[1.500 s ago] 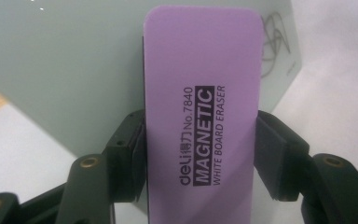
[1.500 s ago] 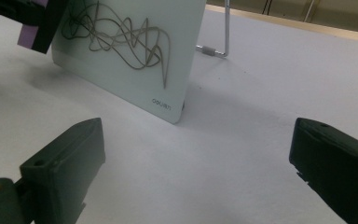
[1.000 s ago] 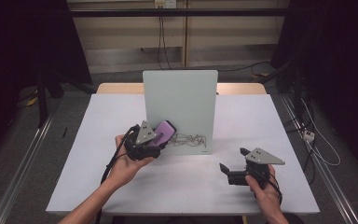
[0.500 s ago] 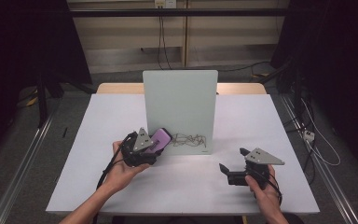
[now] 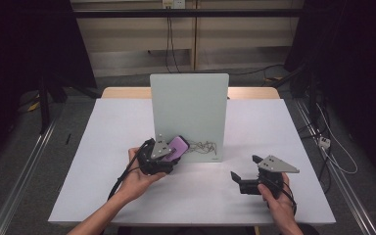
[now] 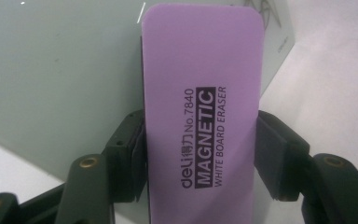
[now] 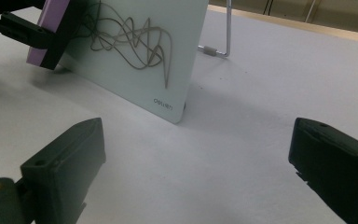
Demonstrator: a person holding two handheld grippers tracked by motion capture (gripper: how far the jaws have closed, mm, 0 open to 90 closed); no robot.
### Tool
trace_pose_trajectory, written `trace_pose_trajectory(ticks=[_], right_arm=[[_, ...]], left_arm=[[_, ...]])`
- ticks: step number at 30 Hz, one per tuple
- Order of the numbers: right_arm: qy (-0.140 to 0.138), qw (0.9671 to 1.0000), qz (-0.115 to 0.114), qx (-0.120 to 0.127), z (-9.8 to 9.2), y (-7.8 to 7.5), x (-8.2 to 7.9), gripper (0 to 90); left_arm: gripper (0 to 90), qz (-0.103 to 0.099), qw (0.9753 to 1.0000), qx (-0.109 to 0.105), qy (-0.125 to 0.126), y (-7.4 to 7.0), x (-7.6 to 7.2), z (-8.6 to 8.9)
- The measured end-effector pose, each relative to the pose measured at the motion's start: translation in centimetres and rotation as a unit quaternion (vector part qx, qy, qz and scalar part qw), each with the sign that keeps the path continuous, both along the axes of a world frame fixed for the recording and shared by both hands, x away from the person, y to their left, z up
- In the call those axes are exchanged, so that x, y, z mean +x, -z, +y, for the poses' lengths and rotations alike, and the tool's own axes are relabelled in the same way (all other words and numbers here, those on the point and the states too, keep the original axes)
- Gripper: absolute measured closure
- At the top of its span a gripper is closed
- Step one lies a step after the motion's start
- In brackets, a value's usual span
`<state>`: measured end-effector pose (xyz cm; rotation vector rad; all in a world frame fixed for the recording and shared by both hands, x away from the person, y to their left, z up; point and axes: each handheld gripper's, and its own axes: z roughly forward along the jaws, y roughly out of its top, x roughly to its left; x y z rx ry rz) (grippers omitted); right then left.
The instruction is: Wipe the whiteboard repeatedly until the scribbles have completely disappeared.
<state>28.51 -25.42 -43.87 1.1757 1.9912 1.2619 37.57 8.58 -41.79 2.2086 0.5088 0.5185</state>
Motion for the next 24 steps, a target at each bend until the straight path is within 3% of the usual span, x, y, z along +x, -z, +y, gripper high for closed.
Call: trace_pose_trajectory(ticks=[13, 24], right_arm=[[-0.001, 1.0, -0.001, -0.001, 0.0, 0.0, 0.0, 3.4], [-0.001, 1.0, -0.001, 0.0, 0.0, 0.0, 0.0, 3.4]], left_arm=[[40.7, 0.002, 0.9999, -0.001, 0.013, 0.2, 0.1, -1.8], [40.8, 0.008, 0.9998, -0.005, 0.017, 0.2, 0.2, -2.0]])
